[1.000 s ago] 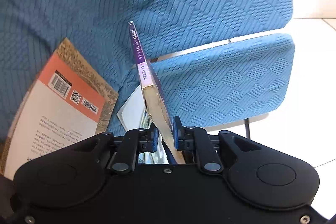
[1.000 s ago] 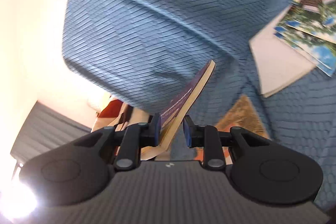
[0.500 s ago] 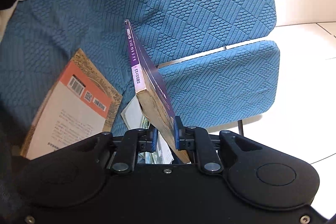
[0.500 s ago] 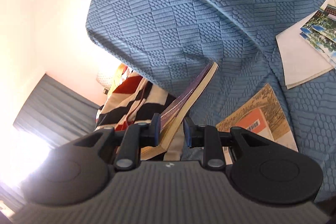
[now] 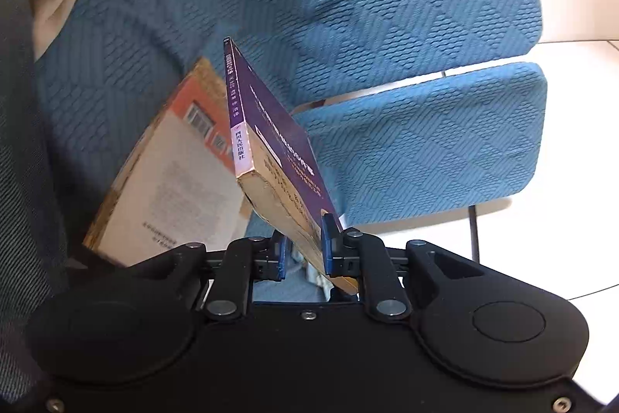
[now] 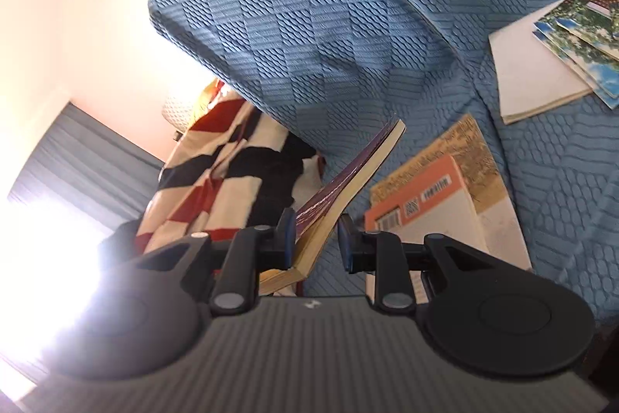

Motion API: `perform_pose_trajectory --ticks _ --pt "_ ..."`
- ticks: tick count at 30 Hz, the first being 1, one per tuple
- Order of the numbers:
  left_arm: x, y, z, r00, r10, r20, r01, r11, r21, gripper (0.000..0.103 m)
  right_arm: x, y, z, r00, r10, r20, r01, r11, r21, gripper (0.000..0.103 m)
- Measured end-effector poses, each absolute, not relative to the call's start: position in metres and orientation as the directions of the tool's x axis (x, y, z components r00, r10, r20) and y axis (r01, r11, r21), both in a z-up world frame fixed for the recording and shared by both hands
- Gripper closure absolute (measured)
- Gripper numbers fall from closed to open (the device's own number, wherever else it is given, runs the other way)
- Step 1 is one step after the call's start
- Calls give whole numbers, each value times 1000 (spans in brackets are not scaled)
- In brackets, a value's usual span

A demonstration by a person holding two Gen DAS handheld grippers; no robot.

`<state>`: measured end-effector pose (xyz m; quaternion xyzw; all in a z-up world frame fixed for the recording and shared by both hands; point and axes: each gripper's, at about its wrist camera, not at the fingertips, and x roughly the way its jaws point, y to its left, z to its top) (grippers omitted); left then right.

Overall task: Organize objects
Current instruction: 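Carry the purple book with both grippers over the orange book stack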

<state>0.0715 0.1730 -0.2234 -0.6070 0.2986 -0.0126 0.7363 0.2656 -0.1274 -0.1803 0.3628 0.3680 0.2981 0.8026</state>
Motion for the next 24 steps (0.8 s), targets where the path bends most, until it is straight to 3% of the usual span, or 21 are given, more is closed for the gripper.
perform_pose_trajectory --ticks 24 --pt "80 156 -268 730 -393 -559 -463 317 -827 85 262 -131 -222 509 711 -486 -148 628 764 77"
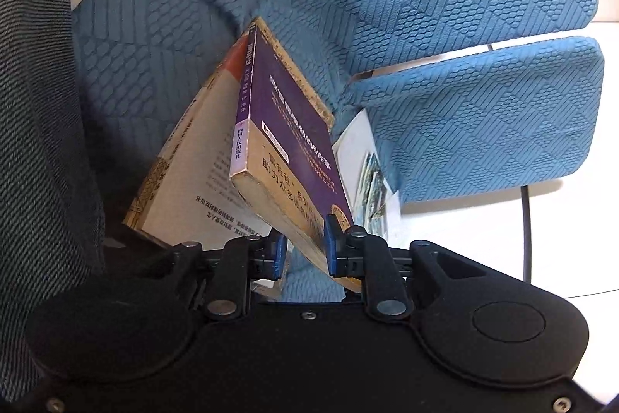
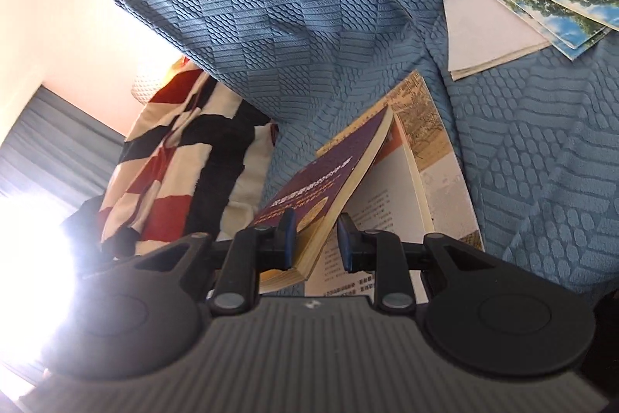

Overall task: Organize objects
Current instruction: 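Carry the purple book with both grippers over the orange book stack, then lower the purple book flat onto the orange book and open both grippers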

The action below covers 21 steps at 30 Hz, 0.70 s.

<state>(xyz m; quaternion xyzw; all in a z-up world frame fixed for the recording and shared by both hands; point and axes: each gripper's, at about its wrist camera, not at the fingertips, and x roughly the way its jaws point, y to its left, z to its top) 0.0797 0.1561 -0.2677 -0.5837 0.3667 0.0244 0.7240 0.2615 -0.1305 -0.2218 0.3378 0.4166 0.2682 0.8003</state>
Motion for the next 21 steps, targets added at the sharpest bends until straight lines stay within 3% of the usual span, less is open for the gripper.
perform_pose_trajectory --ticks 6,9,11,13,15,21 --pt "76 146 -270 701 -403 -588 -485 336 -808 81 262 -128 -222 492 689 -532 -112 656 746 77" --pt "71 144 -271 669 -422 -612 -495 361 -790 68 263 -123 -221 449 652 -612 -91 714 694 76" --pt "64 143 -269 649 -428 -629 -502 380 -777 66 262 -123 -217 436 626 -646 -102 748 656 76" --pt "52 143 -262 650 -426 -630 -481 412 -774 60 262 -130 -213 431 644 -632 -118 735 668 68" --pt "43 144 -255 645 -411 -644 -480 437 -760 57 261 -135 -212 429 646 -631 -112 731 673 50" --pt "55 149 -245 630 -329 -703 -494 530 -690 53 264 -126 -214 446 591 -672 -145 789 597 49"
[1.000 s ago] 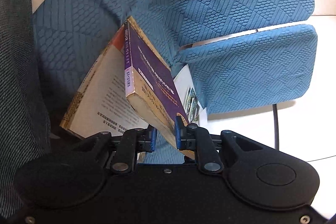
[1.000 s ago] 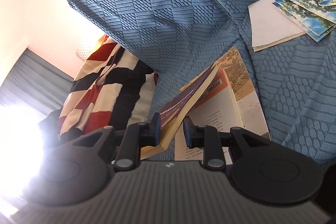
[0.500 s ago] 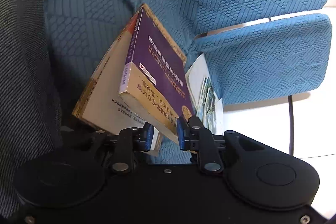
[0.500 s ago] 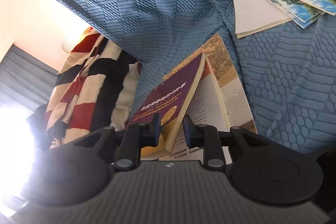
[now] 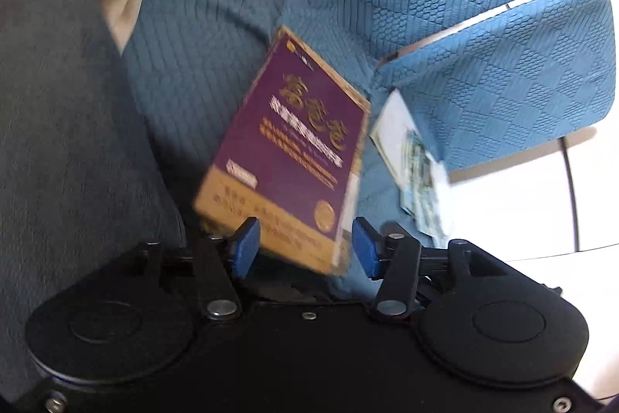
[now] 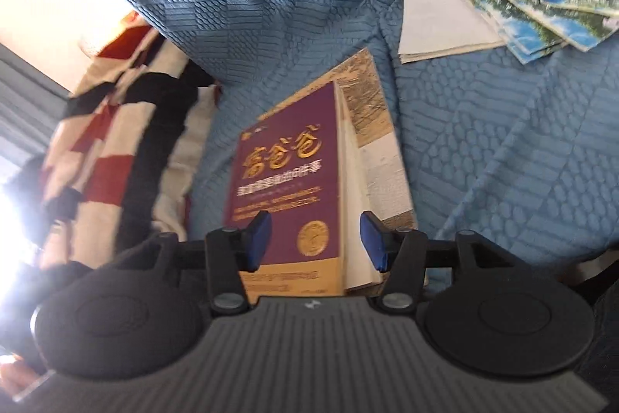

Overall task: Organize objects
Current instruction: 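Lower the purple book flat onto the orange book and open both grippers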

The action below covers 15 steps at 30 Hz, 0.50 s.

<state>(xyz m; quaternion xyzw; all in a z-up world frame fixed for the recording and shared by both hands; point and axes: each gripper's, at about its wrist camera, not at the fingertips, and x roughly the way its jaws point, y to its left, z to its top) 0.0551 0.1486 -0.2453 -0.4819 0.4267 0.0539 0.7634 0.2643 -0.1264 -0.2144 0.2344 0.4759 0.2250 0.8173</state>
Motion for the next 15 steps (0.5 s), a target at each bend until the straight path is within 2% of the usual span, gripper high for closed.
perform_pose_trajectory --ticks 6,10,13,15 --pt "89 149 -250 590 -228 -774 -509 640 -576 52 264 -89 -215 488 518 -703 -263 855 448 51" --pt "105 150 -260 550 -186 -814 -522 685 -509 52 267 -75 -225 488 462 -740 -251 887 389 53" --pt "110 147 -269 526 -168 -834 -526 706 -474 52 270 -72 -230 479 454 -751 -236 891 388 58" --pt "113 145 -276 513 -188 -838 -514 714 -475 52 270 -69 -233 482 439 -758 -238 898 369 69"
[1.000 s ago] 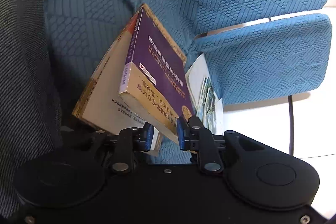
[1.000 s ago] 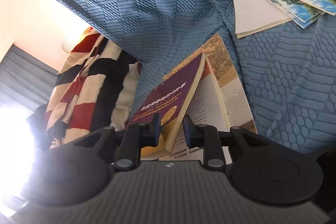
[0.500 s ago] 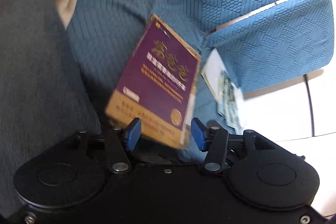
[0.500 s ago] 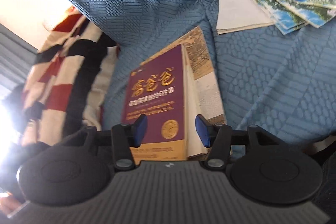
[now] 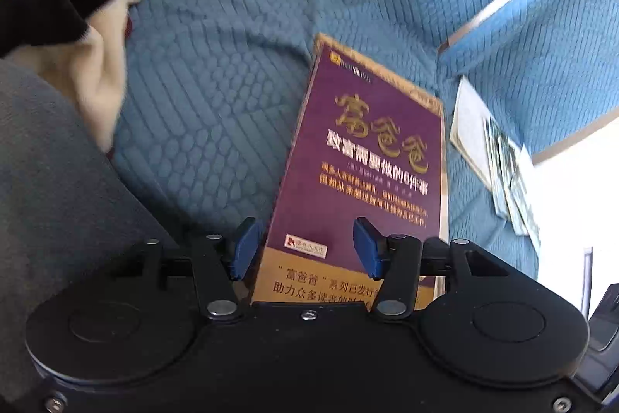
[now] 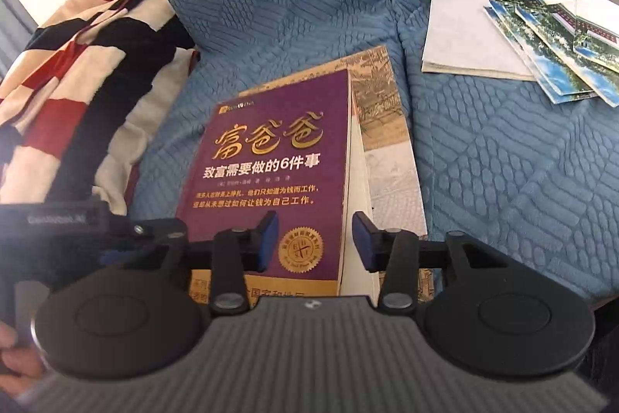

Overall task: Organize objects
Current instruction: 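Lower the purple book flat onto the orange book and open both grippers, then push the purple book square on the stack with both grippers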

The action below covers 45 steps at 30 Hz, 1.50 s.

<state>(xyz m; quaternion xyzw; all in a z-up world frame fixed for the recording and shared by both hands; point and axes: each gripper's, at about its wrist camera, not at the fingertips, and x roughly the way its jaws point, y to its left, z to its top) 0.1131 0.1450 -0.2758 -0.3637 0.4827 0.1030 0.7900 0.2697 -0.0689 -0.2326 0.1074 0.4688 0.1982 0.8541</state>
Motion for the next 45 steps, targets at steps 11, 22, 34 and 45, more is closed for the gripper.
perform_pose_trajectory --ticks 11,22,34,45 --pt "124 134 -279 477 -200 -856 -487 750 -447 54 269 -62 -235 498 383 -778 -209 924 321 75" --pt "125 137 -281 473 -273 -838 -511 690 -513 53 275 -68 -230 497 334 -801 -159 942 295 83" --pt "126 137 -207 536 -245 -808 -436 739 -513 53 271 -83 -151 576 365 -731 -156 928 339 84" --pt "120 120 -98 677 -182 -713 -290 825 -486 50 242 -93 -62 695 398 -598 -244 914 324 84"
